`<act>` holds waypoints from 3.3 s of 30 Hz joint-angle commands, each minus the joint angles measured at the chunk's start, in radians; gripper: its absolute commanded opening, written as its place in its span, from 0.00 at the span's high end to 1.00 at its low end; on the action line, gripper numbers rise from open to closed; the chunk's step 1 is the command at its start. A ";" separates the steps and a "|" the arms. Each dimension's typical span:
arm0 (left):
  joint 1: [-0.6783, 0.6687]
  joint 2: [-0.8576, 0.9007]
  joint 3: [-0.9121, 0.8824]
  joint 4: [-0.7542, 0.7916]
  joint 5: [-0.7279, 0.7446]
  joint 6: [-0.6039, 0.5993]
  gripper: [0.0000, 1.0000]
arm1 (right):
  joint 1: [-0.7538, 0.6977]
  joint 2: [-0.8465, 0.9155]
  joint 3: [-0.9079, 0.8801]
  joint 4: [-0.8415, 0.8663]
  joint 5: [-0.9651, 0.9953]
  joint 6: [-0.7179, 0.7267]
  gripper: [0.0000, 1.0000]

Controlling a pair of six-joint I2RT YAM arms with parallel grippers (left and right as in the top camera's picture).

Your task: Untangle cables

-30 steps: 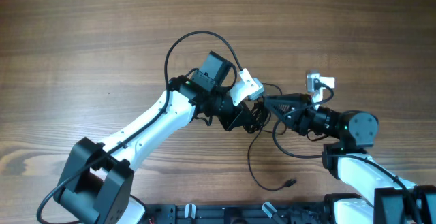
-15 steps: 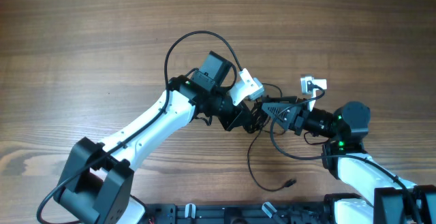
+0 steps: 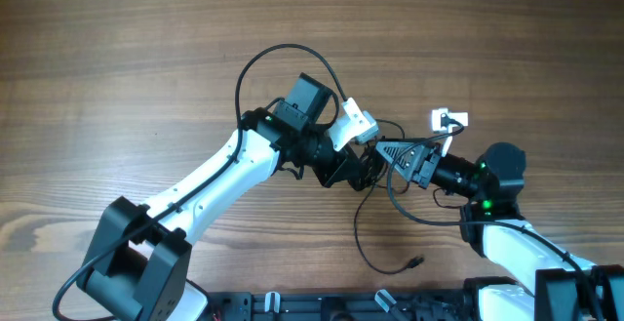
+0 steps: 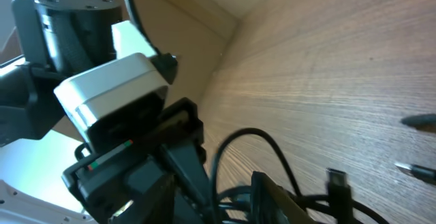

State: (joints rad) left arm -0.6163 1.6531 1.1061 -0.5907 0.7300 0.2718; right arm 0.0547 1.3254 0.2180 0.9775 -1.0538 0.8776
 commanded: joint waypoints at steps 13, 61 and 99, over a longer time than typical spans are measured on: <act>-0.003 -0.015 0.007 0.019 0.020 0.004 0.96 | 0.129 0.006 0.003 -0.126 0.166 -0.038 0.96; 0.200 -0.015 0.007 0.156 0.565 -0.100 0.96 | -0.486 0.006 0.003 -0.425 0.064 -0.232 0.43; 0.043 -0.047 0.007 0.154 0.121 0.089 0.96 | -0.177 0.006 0.003 -0.272 0.188 0.248 0.37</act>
State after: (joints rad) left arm -0.5694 1.6497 1.1042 -0.4438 0.8593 0.3389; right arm -0.1459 1.3293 0.2180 0.7185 -0.9100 1.1400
